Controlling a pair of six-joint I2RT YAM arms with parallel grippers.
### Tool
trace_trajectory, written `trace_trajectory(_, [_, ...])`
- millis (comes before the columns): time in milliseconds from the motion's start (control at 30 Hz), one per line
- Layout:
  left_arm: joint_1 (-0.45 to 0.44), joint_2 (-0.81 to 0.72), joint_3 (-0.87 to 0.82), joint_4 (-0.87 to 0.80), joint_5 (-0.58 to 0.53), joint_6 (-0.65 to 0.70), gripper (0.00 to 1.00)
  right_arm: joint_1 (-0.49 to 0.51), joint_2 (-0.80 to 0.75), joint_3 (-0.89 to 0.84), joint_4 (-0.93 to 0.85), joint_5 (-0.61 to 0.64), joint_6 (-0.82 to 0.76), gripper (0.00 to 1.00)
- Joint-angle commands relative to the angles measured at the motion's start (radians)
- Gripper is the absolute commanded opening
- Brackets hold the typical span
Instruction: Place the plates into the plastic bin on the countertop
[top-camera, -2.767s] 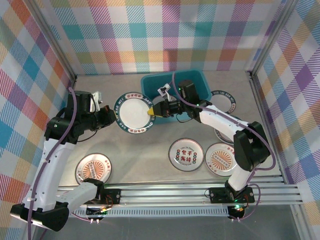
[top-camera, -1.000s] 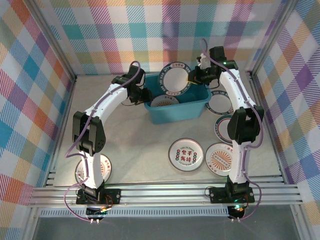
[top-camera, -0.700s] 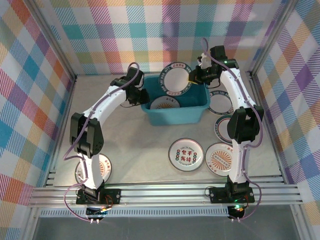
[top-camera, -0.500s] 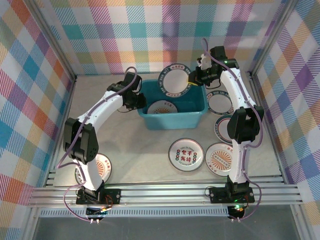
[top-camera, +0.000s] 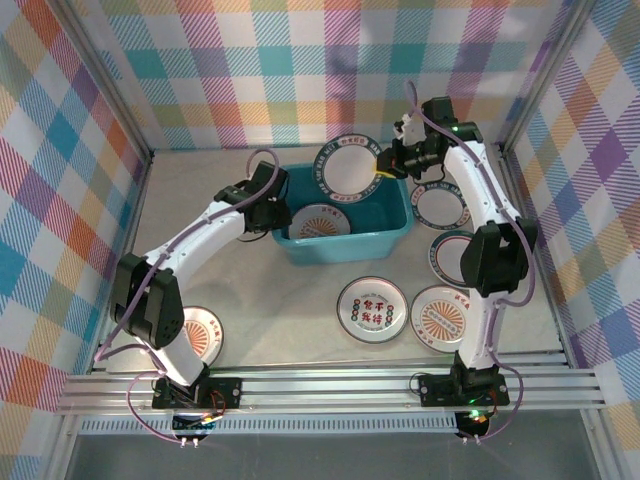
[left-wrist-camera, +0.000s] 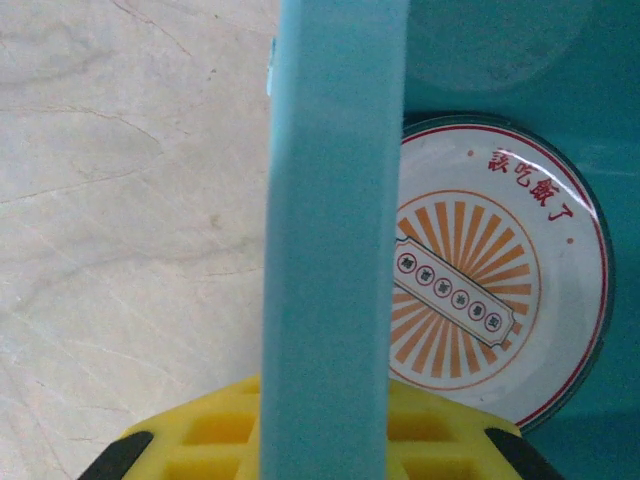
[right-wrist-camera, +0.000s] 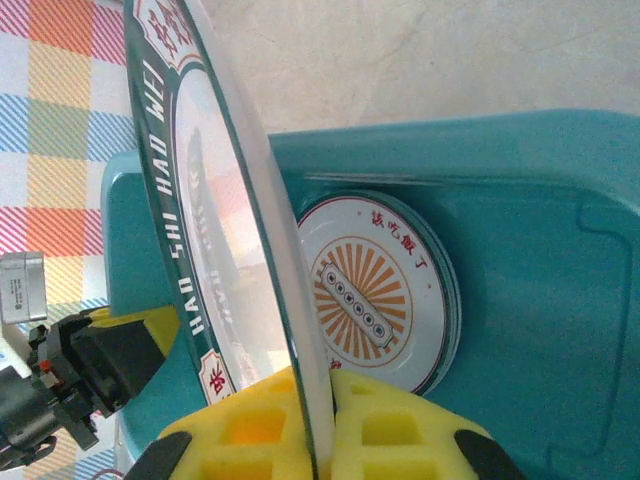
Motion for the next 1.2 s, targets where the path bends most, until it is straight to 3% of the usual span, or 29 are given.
trace_trajectory(0, [-0.028,-0.065,-0.025,0.072,-0.064,-0.023,0.13,0.008,-0.083,-0.012,0.040,-0.037,-0.003,0.02])
trace_trajectory(333, [-0.105,-0.156,-0.123,0.145,-0.209,-0.041,0.09,0.008,-0.136,-0.045,0.042,-0.091,0.005,0.02])
trace_trajectory(567, [-0.149,-0.199,-0.181,0.178,-0.294,-0.053,0.08,0.040,-0.253,-0.205,0.034,-0.234,-0.063,0.02])
trace_trajectory(667, [-0.156,-0.201,-0.185,0.175,-0.302,-0.057,0.08,0.054,-0.280,-0.254,0.006,-0.211,-0.078,0.02])
trace_trajectory(933, [-0.172,-0.201,-0.182,0.154,-0.327,-0.075,0.07,0.056,-0.314,-0.453,0.134,-0.184,-0.044,0.01])
trace_trajectory(1167, [-0.176,-0.196,-0.167,0.127,-0.330,-0.081,0.07,0.058,-0.237,-0.400,0.095,-0.094,-0.029,0.01])
